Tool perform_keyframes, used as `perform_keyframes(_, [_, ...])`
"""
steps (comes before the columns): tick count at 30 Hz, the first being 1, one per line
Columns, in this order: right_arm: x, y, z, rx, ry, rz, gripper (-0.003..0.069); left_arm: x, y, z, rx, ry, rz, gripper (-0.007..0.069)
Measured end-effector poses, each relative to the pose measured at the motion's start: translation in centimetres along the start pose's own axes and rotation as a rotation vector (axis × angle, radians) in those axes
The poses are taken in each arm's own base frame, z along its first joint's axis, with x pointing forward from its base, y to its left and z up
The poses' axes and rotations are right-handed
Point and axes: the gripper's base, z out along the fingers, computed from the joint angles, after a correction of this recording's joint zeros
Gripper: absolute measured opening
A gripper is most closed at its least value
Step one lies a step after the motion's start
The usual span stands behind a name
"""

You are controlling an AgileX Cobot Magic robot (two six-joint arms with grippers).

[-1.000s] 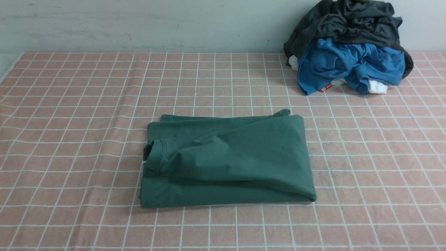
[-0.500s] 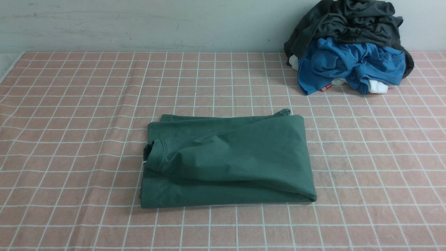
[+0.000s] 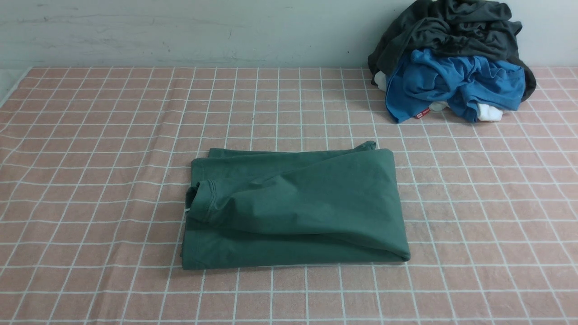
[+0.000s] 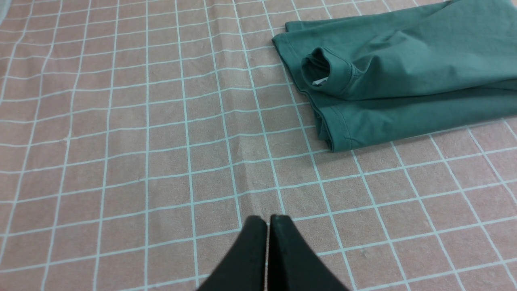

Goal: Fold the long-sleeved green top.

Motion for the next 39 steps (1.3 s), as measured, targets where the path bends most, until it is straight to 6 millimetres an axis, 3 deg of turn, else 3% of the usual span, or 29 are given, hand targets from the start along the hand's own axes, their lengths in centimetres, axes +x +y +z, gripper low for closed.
perform_keyframes(21, [0.0, 0.0, 0.0, 0.0, 0.001, 0.0, -0.0013, 0.0, 0.1, 0.1, -0.007, -0.003, 0.004, -0.0003])
perform_keyframes(26, [0.0, 0.0, 0.0, 0.0, 0.001, 0.0, -0.0013, 0.4, -0.2, 1.7, -0.002, -0.082, -0.018, -0.0003])
perform_keyframes(29, [0.0, 0.0, 0.0, 0.0, 0.001, 0.0, -0.0013, 0.9, -0.4, 3.3, -0.019, -0.224, -0.038, -0.0003])
perform_keyframes(34, [0.0, 0.0, 0.0, 0.0, 0.002, 0.001, -0.0013, 3.2, -0.3, 6.4, -0.1, -0.438, -0.099, -0.0003])
perform_keyframes(39, [0.0, 0.0, 0.0, 0.0, 0.002, 0.001, -0.0013, 6.9, 0.0, 8.4, -0.172, -0.429, -0.099, -0.0003])
